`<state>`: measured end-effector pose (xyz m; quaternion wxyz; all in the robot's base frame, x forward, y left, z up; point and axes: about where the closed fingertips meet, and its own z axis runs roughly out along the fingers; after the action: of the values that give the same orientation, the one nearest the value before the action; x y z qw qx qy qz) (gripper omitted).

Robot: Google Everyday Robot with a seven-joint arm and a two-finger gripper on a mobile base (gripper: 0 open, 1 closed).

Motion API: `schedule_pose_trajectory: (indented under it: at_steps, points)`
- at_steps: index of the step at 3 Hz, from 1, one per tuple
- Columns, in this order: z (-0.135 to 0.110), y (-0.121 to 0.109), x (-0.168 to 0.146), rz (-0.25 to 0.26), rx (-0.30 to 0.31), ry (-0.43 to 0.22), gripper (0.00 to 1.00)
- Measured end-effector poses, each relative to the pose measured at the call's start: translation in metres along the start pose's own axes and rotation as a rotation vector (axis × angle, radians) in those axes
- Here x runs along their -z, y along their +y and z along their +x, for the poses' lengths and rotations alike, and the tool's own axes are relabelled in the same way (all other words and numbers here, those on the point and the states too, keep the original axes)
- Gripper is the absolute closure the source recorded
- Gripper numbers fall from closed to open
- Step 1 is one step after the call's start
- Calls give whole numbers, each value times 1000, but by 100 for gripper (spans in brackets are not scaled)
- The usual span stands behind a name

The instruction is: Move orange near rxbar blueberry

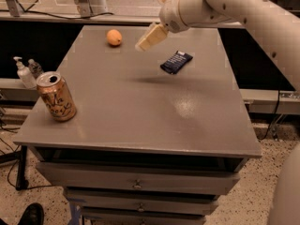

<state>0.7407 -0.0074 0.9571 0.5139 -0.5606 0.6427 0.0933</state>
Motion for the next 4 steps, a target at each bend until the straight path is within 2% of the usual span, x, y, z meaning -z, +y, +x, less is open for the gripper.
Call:
schedule_pose_trajectory:
  at_steps: [1, 2, 4]
  points:
    - [7, -13, -43, -31, 4, 13, 0]
    - [6, -17, -82, -69, -8, 4, 0]
    - [-2, -13, -153, -125, -116, -68, 0]
